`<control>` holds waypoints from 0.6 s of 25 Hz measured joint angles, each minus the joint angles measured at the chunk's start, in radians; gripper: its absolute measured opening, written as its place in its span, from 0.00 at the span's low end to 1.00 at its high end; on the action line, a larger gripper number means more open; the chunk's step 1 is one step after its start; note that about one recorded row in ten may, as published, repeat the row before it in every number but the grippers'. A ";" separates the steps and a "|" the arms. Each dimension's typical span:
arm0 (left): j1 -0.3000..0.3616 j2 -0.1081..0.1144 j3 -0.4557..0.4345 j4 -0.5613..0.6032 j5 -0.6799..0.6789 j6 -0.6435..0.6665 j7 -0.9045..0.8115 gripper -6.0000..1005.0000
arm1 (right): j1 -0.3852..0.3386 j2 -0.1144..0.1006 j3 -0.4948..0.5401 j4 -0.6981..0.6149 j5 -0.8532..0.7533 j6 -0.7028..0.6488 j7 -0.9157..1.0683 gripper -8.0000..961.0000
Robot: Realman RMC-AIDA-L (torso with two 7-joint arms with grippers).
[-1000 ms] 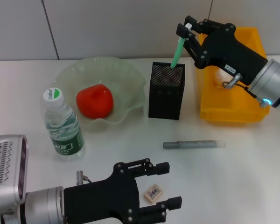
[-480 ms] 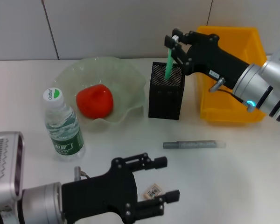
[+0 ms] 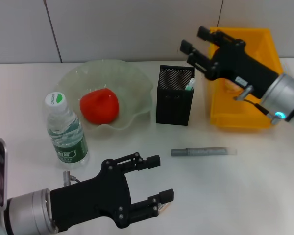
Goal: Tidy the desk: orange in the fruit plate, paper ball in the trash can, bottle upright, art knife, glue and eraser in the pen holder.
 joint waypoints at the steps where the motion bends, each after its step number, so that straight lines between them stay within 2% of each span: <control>1: 0.001 0.000 -0.001 0.000 0.000 0.001 0.003 0.67 | -0.008 0.000 -0.002 0.022 0.001 -0.013 0.041 0.54; 4: 0.002 0.001 -0.002 0.000 0.001 0.001 0.007 0.67 | -0.034 -0.002 -0.024 0.109 -0.002 -0.045 0.175 0.59; 7: 0.003 0.002 -0.005 -0.002 0.001 0.002 0.007 0.67 | -0.074 -0.003 -0.091 0.236 -0.006 -0.078 0.329 0.64; 12: 0.018 0.004 -0.037 -0.022 0.001 0.030 0.054 0.67 | -0.175 -0.005 -0.297 0.487 -0.009 -0.091 0.571 0.74; 15: 0.022 0.015 -0.068 -0.062 0.001 0.048 0.070 0.67 | -0.243 -0.007 -0.418 0.668 -0.052 -0.082 0.698 0.79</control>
